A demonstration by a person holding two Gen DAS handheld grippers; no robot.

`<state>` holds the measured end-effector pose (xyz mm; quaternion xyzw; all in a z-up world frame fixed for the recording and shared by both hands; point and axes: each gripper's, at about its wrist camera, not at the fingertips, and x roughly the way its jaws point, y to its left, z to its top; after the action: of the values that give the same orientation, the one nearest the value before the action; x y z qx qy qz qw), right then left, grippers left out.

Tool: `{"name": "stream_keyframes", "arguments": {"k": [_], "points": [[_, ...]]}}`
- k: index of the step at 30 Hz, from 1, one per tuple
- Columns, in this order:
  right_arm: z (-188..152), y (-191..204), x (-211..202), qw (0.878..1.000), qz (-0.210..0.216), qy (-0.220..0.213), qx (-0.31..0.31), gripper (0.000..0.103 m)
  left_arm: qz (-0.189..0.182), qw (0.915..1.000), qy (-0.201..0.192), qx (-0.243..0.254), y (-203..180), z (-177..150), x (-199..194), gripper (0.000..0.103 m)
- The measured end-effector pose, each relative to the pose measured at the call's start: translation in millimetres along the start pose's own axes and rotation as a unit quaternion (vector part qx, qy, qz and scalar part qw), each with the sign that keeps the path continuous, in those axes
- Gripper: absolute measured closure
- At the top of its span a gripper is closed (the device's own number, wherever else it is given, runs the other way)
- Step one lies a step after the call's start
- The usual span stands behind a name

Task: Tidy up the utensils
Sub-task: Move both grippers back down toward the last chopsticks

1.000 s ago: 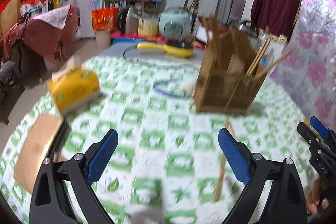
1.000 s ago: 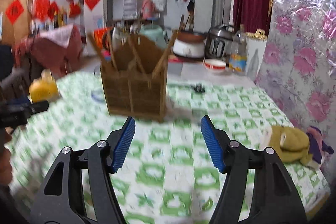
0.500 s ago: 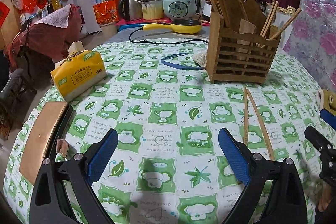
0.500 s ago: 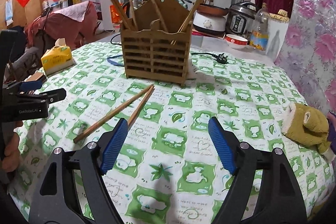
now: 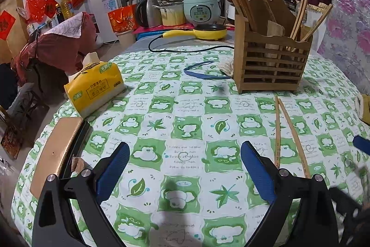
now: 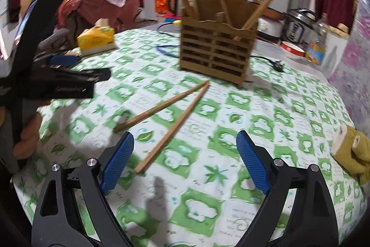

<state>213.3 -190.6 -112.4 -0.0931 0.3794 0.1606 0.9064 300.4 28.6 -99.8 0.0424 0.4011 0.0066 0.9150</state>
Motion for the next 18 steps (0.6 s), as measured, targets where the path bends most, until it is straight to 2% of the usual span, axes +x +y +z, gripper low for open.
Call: {"name": "stream_keyframes", "arguments": {"k": [14, 18], "points": [[-1, 0, 3, 1.0, 0.003, 0.011, 0.002, 0.012, 0.003, 0.9998, 0.018, -0.012, 6, 0, 8, 0.007], [0, -11, 7, 0.999, -0.024, 0.016, 0.026, 0.011, -0.003, 0.9989, 0.038, -0.027, 14, 0, 17, 0.007]]}}
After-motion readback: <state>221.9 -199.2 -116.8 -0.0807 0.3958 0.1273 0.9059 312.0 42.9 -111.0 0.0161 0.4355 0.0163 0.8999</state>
